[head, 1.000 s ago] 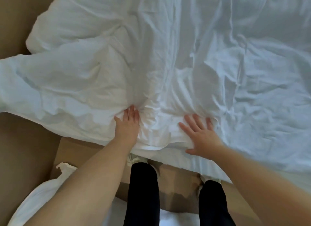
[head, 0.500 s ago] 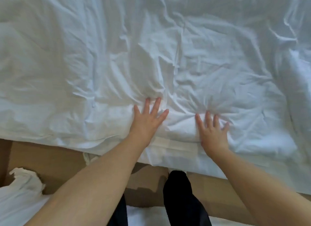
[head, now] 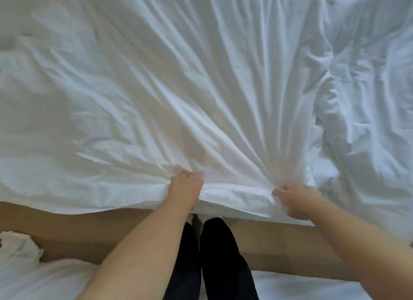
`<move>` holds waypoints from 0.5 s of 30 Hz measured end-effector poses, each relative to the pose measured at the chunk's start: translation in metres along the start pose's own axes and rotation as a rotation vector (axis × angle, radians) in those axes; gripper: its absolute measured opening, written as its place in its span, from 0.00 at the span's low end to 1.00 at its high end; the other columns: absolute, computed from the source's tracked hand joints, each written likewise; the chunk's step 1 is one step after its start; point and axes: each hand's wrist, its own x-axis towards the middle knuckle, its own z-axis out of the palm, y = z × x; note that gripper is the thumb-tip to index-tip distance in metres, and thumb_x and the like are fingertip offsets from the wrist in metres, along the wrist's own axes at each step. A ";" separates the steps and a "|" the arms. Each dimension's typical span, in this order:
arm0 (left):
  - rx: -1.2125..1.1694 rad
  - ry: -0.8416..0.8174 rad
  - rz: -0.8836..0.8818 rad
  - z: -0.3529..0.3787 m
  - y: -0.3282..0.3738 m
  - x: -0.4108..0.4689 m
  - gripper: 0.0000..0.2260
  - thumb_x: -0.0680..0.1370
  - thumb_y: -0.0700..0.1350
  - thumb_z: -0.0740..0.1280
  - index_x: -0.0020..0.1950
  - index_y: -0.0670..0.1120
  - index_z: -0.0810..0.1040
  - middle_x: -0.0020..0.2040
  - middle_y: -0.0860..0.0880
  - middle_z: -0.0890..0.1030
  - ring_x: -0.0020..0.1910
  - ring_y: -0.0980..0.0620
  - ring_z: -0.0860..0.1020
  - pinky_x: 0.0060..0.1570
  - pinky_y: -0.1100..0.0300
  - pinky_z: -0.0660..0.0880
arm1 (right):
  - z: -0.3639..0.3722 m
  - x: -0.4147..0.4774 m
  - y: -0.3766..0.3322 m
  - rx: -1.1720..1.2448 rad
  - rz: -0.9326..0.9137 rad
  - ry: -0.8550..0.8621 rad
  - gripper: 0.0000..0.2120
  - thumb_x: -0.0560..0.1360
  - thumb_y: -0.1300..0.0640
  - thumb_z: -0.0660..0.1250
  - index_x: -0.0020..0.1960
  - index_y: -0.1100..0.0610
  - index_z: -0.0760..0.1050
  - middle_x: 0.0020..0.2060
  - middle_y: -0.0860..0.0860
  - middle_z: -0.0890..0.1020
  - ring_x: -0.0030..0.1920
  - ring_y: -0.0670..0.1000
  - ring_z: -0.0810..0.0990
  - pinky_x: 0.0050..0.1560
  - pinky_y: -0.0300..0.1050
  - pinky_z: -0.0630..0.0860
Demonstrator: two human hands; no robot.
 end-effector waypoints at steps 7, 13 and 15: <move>-0.028 0.038 0.010 -0.006 0.017 -0.007 0.28 0.75 0.44 0.66 0.73 0.48 0.60 0.69 0.46 0.66 0.66 0.45 0.68 0.58 0.51 0.70 | 0.021 -0.002 0.006 0.265 0.060 0.556 0.27 0.76 0.53 0.63 0.73 0.51 0.64 0.74 0.51 0.65 0.72 0.55 0.65 0.67 0.55 0.64; -0.072 0.192 0.133 -0.040 0.101 0.011 0.27 0.76 0.45 0.65 0.73 0.47 0.60 0.69 0.46 0.66 0.66 0.45 0.67 0.58 0.52 0.70 | 0.047 -0.010 0.107 0.216 0.420 0.606 0.36 0.76 0.50 0.62 0.79 0.48 0.48 0.79 0.55 0.47 0.78 0.62 0.46 0.70 0.71 0.52; -0.114 0.295 0.190 -0.053 0.147 0.023 0.26 0.74 0.44 0.66 0.71 0.46 0.64 0.69 0.45 0.67 0.67 0.45 0.67 0.59 0.52 0.69 | 0.063 -0.011 0.147 0.239 0.507 0.509 0.41 0.76 0.41 0.62 0.79 0.46 0.41 0.78 0.57 0.43 0.77 0.64 0.44 0.69 0.73 0.55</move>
